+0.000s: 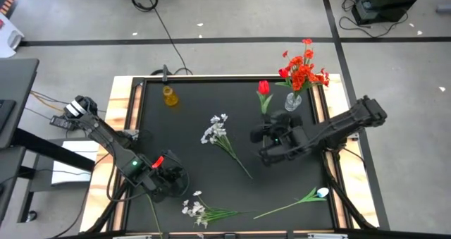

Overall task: Sort flowers into vase by color
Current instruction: Put the red flower into the transparent vase

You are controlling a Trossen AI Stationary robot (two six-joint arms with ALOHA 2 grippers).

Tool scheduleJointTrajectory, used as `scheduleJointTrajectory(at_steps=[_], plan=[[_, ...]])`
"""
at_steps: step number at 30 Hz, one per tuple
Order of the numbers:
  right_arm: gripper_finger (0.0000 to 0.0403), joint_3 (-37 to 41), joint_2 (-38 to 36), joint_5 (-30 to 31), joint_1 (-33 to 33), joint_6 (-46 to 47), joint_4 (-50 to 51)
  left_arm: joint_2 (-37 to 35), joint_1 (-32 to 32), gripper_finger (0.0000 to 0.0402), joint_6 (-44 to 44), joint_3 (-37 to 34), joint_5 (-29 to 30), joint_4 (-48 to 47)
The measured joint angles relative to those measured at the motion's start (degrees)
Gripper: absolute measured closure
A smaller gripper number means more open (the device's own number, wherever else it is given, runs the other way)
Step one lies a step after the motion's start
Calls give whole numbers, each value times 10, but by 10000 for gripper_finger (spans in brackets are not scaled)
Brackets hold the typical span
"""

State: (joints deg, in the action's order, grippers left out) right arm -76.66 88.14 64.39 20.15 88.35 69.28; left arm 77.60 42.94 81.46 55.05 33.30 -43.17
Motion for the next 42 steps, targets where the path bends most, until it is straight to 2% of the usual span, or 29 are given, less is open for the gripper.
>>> scheduleJointTrajectory(at_steps=[4, 8, 11, 14, 16, 20, 22, 31, 39, 42], plan=[[391, 0, -14, 90, 18, -71, 44, 0, -1, 246, -1, 0, 0, -5], [393, 0, -24, 127, 15, -83, 112, 0, -8, 246, -1, 0, 0, -13], [396, 12, -35, 188, 4, -44, 170, 0, -14, 246, -2, 0, 0, -16], [398, 68, -66, 252, -13, 66, 201, 0, -20, 246, -2, 0, 0, -16], [399, 118, -99, 256, -26, 104, 188, 0, -20, 246, -2, 0, 0, -16], [400, 215, -165, 256, -36, 73, 94, 0, -20, 246, -1, 0, 0, -16], [400, 245, -190, 256, -35, 58, 80, 0, -20, 246, 0, 0, -1, -16], [398, 280, -254, 257, -44, -9, 131, 0, -38, 246, -1, 0, -2, -17], [398, 378, -325, 255, -93, 89, 142, 0, -92, 246, -16, 0, -2, -14], [397, 388, -351, 255, -94, 95, 126, 0, -111, 246, -27, 0, -2, -9]])
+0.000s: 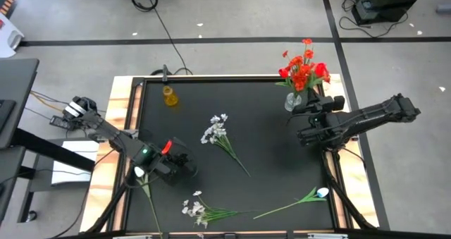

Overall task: Sort flowers into vase by color
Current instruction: Put the red flower into the transparent vase

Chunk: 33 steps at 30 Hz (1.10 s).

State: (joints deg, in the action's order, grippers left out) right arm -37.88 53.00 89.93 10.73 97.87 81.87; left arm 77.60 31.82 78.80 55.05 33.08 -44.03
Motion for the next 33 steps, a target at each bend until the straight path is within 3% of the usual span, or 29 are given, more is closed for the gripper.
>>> scheduleJointTrajectory(at_steps=[8, 15, 20, 24, 27, 33], plan=[[397, -106, -63, 1, 21, -1, 3, 0, -29, 246, -1, 0, 0, 11], [400, -173, -110, 2, -104, -148, 3, 0, -54, 246, -30, 0, 0, 20], [401, -178, -136, 2, -210, -172, 3, 0, -75, 246, -41, 0, 0, 32], [401, -177, -137, 0, -285, -161, 2, 0, -87, 246, -71, 0, 0, 49], [402, -163, -133, 1, -344, -103, -7, 0, -96, 246, -78, 0, 0, 58], [402, -66, -133, 0, -412, 27, -79, 0, -112, 246, -95, 0, 0, 68]])
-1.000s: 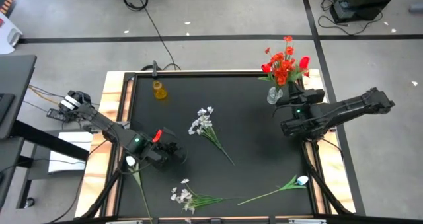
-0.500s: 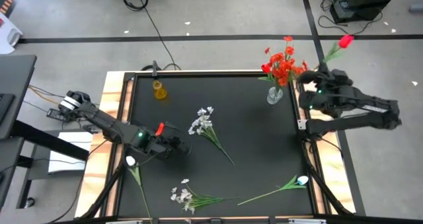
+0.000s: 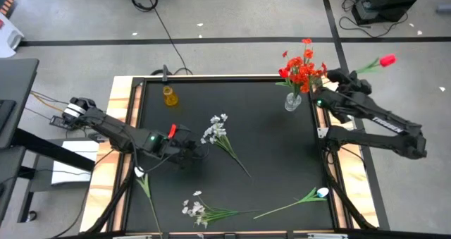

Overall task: Sort flowers into vase by color
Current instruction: Put the red flower into the transparent vase

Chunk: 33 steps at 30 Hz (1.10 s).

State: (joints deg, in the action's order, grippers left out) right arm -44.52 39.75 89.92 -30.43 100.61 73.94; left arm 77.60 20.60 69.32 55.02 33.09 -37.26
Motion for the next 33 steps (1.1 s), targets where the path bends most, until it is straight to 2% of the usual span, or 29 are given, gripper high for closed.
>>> scheduleJointTrajectory(at_steps=[5, 11, 16, 23, 33], plan=[[402, 69, 0, -7, 10, 13, -71, 0, -3, 246, 1, 0, 0, 8], [402, 103, 0, -11, 41, -15, -130, 0, -2, 246, 3, 0, 0, 7], [402, 96, 0, -6, 80, -47, -140, 0, -2, 246, 3, 0, 0, 7], [402, 81, 2, 1, 112, -140, -183, 0, -3, 246, 3, 0, 0, 7], [401, 81, 56, 2, 113, -132, -201, 0, -2, 246, 5, 0, 0, 8]])
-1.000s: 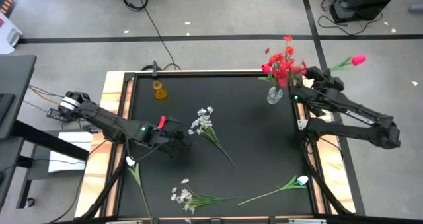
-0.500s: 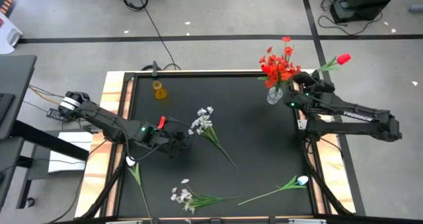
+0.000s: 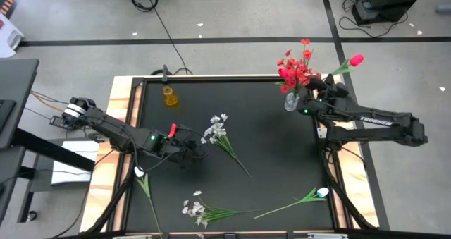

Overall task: Sort flowers into vase by color
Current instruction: Put the red flower into the transparent vase

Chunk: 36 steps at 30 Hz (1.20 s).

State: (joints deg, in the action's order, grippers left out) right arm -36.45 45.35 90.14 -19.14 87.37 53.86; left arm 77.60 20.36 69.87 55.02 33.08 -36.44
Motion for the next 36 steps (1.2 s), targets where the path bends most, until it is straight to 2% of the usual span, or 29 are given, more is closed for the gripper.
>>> scheduleJointTrajectory(at_steps=[8, 22, 29, 36], plan=[[401, 0, 54, -2, 4, -6, -3, 0, 0, 246, 0, 0, 0, 15], [401, 0, 56, -1, 63, -17, -24, 0, 0, 246, 0, 0, 0, 24], [401, 0, 56, -1, 114, -137, -107, 0, 0, 246, -1, 0, 0, 24], [401, 0, 56, -2, 158, -346, -259, 0, 0, 246, -2, 0, -12, 24]])
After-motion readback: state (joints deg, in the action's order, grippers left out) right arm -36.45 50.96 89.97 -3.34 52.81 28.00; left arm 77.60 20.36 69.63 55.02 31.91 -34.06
